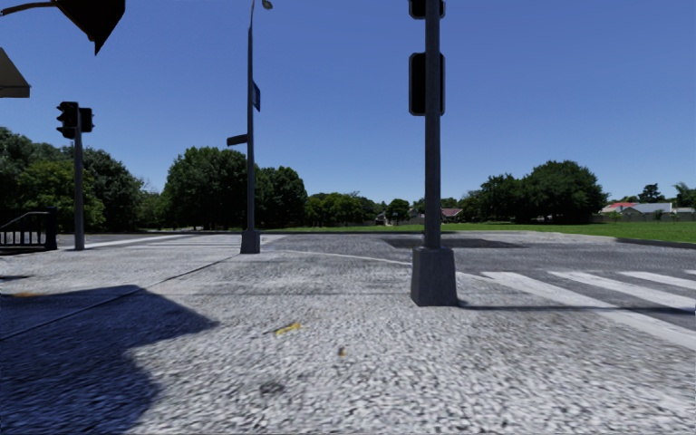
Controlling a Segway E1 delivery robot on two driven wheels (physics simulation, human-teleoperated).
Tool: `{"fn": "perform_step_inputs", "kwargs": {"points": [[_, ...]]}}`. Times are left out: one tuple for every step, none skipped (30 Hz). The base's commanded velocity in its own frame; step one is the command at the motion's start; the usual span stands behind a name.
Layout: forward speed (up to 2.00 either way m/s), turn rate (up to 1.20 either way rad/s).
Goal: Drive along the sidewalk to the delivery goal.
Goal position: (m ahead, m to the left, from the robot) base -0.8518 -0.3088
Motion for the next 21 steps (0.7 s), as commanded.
{"fn": "perform_step_inputs", "kwargs": {"points": [[2.00,0.00],[1.94,0.00],[1.65,0.00],[0.78,0.00],[0.01,0.00],[0.00,0.00],[0.00,0.00],[0.00,0.00],[0.00,0.00],[0.00,0.00],[0.00,0.00],[0.00,0.00],[0.00,0.00],[0.00,0.00],[0.00,0.00],[0.00,0.00],[0.00,0.00],[0.00,0.00],[0.00,0.00],[0.00,0.00],[0.00,0.00]]}}
